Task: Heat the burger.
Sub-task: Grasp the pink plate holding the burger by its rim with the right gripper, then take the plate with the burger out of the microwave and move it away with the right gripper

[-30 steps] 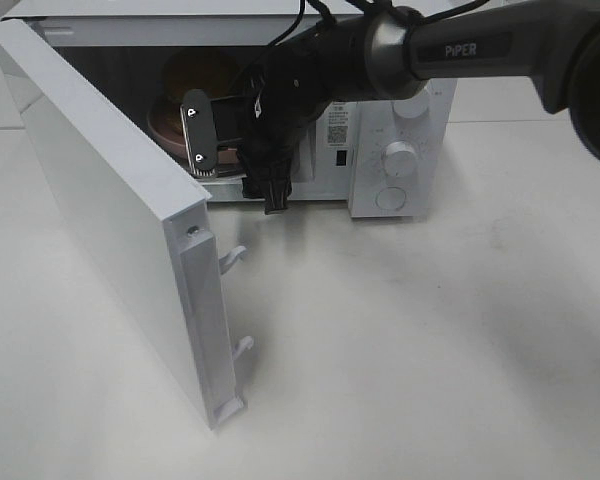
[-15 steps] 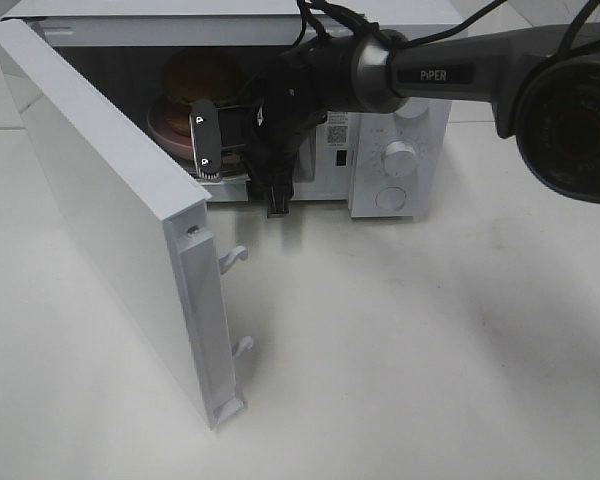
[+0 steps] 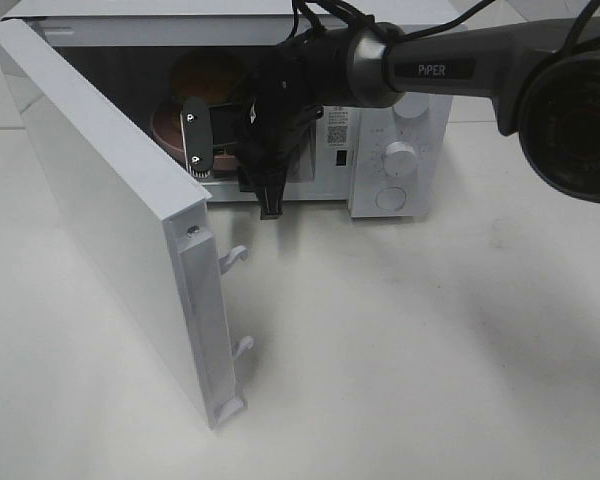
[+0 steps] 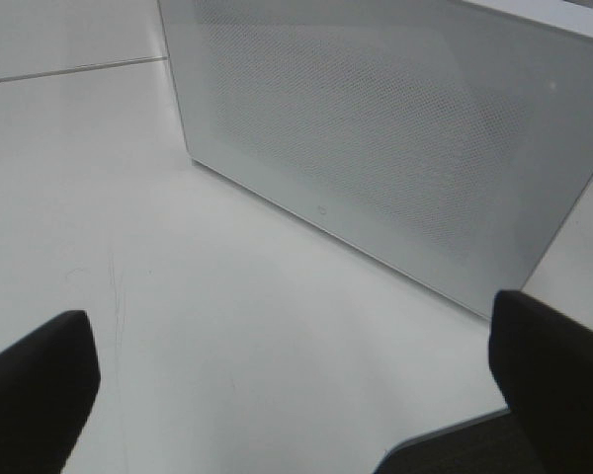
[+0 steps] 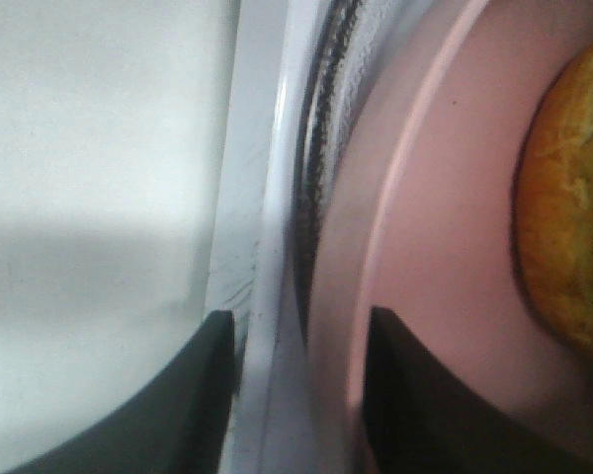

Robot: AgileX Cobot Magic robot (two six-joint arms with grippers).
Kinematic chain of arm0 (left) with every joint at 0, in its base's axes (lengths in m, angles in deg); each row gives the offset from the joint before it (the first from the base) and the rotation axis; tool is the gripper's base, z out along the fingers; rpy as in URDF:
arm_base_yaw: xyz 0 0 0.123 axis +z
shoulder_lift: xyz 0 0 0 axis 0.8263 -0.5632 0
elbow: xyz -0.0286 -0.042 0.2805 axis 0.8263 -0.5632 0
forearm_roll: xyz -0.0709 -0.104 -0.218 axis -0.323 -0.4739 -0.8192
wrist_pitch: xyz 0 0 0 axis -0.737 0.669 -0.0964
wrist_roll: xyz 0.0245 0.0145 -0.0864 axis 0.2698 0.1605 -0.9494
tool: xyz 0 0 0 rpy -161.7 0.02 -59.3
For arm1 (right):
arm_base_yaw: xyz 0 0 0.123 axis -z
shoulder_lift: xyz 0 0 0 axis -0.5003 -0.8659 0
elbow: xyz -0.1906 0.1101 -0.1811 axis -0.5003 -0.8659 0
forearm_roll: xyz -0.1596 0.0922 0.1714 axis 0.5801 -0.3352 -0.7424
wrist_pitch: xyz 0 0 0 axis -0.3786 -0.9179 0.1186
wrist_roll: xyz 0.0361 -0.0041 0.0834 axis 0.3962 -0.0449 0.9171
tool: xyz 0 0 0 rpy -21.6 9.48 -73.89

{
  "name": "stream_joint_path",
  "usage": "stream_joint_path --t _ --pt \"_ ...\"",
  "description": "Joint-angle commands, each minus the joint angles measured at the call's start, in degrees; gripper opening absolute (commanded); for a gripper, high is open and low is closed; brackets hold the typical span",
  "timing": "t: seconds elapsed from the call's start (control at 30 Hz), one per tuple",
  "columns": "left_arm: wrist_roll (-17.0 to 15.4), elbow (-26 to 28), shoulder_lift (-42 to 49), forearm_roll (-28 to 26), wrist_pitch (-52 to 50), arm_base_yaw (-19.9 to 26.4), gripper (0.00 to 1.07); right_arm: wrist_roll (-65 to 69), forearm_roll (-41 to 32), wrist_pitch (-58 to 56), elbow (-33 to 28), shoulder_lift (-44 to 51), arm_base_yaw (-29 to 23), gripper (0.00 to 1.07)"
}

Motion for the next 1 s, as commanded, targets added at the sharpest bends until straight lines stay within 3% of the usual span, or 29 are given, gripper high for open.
stream_joint_path --t 0.03,0.73,0.87,1.0 --pt "-0.3 -0.2 1.1 0.0 -0.7 0.2 1.02 -0.6 0.2 -0.1 0.3 0.9 -0.3 0.0" --pt "-0.3 -0.2 1.1 0.0 -0.7 0.2 1.02 -5.2 -0.6 -6.8 0.1 7.0 -2.9 0.0" --pt "-0.3 -0.2 1.1 0.0 -0.7 0.2 1.02 -5.8 -0.7 -6.0 -1.7 8.4 -2.9 0.0" --pt "-0.3 -0.2 1.1 0.0 -0.7 0.2 1.02 -9.3 -0.9 -0.9 -9.3 12.5 -2.9 0.0"
